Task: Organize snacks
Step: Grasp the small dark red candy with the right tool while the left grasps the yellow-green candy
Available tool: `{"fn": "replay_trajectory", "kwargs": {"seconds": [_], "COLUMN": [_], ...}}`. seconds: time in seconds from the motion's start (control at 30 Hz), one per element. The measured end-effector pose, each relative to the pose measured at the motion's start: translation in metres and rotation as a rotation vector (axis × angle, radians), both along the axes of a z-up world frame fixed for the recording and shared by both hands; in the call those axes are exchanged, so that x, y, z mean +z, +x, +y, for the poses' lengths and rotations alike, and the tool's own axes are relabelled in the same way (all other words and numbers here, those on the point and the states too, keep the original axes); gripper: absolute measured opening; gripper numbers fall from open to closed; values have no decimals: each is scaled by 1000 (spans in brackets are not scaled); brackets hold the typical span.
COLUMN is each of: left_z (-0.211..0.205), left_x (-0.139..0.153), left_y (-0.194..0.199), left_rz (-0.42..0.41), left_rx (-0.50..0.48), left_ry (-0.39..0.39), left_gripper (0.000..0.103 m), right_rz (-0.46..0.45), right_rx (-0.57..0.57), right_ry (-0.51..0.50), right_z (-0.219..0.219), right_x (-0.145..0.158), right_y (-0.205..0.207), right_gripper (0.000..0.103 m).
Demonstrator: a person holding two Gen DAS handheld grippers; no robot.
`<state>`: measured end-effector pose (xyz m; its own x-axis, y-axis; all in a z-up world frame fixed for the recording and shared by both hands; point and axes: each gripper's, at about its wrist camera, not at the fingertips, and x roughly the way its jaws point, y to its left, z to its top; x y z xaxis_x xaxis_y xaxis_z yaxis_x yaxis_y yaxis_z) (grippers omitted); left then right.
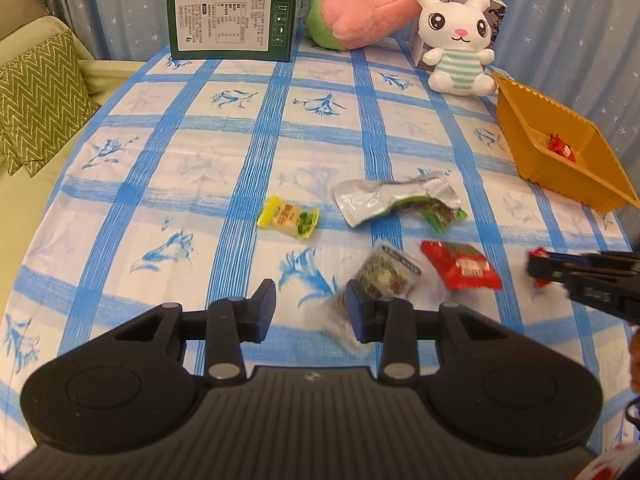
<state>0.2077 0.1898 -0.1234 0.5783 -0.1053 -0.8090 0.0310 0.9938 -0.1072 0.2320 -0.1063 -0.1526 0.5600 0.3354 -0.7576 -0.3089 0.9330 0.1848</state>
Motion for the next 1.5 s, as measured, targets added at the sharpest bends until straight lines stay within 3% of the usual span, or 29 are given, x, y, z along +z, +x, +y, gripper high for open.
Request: {"fn": "replay_trajectory", "kwargs": {"seconds": [0.1,0.47,0.8,0.97,1.27,1.5], "left_z": [2,12,0,-1,3,-8], "left_x": [-6,-28,-35,-37,-30,-8], "left_y": [15,65,82,79,71,59], "left_rz": [4,28,20,5,10,-18], "left_rx": [25,97,66,52,63,32], "left_ry": [-28,-99,5,63,45,37], "left_gripper": [44,43,34,19,18,18], "right_rz": [-5,-7,10,14,3,-12], "right_rx": [-56,-194,-221,-216,-193,-189], "right_ry": [4,0,1,6,16,32], "right_z": [-18,-65,-75,-74,-72,-80], "right_x": [5,13,11,9,13,22], "right_y": [2,1,1,3,3,-3], "right_gripper": [18,18,18,18,18,18]}}
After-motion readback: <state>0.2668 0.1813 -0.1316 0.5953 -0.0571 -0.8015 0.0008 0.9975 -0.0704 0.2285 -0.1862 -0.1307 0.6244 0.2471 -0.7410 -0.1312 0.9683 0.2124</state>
